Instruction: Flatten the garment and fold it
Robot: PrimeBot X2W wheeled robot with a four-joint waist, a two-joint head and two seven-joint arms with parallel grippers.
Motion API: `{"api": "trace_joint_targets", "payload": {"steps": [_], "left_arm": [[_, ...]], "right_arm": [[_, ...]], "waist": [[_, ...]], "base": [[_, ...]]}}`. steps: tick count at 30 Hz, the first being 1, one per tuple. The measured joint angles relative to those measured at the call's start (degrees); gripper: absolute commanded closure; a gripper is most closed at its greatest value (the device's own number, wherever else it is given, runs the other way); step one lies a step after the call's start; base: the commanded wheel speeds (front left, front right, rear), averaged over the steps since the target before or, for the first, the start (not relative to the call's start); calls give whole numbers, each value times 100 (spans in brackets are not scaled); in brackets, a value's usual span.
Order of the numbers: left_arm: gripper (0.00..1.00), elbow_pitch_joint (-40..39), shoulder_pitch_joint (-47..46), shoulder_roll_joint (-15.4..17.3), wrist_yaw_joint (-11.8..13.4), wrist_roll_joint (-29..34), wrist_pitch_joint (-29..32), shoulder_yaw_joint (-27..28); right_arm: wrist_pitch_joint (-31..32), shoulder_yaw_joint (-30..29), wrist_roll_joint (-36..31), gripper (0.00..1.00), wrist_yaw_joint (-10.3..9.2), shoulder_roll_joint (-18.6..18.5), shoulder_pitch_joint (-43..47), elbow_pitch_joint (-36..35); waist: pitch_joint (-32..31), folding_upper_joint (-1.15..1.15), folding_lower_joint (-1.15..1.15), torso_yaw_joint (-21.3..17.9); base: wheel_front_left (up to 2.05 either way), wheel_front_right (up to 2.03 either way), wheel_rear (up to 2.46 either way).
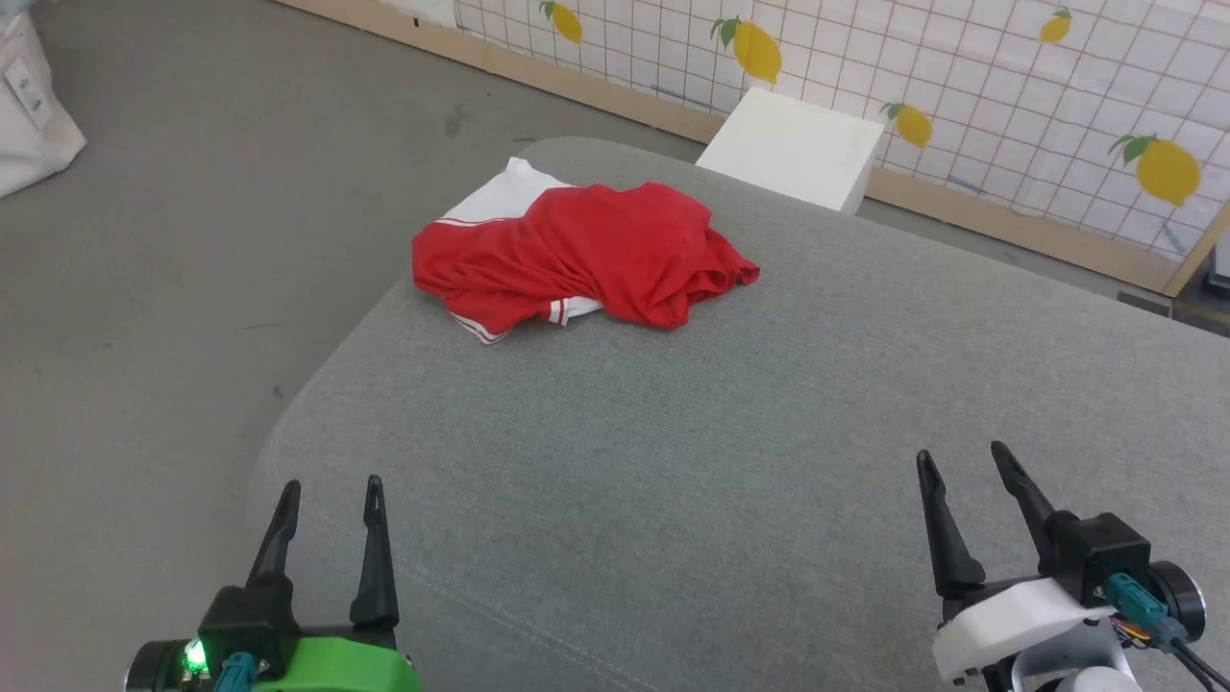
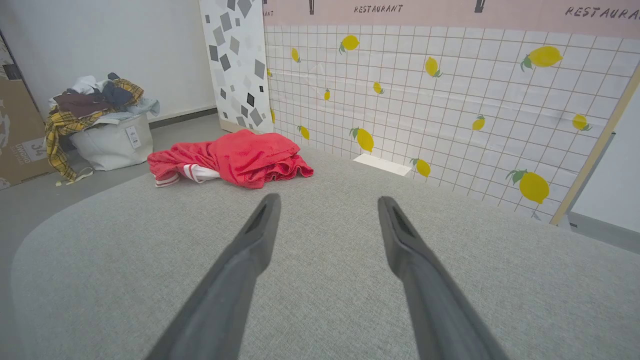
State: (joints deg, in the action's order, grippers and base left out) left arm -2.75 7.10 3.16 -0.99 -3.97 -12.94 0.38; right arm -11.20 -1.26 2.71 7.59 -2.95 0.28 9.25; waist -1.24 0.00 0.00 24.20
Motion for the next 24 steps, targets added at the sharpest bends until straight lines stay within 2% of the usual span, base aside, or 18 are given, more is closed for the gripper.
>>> {"api": "trace_joint_targets", "payload": {"steps": [12, 24], "left_arm": [[0, -68, 43, 0, 3, -114, -157, -5], [0, -75, 53, 0, 4, -163, -162, -40]], "right_arm": [[-92, -31, 0, 0, 0, 1, 0, 11], [-84, -32, -1, 0, 0, 2, 0, -45]], "waist": [[48, 0, 0, 212], [174, 0, 0, 229]], "base": [[0, 0, 0], [0, 0, 0]]}}
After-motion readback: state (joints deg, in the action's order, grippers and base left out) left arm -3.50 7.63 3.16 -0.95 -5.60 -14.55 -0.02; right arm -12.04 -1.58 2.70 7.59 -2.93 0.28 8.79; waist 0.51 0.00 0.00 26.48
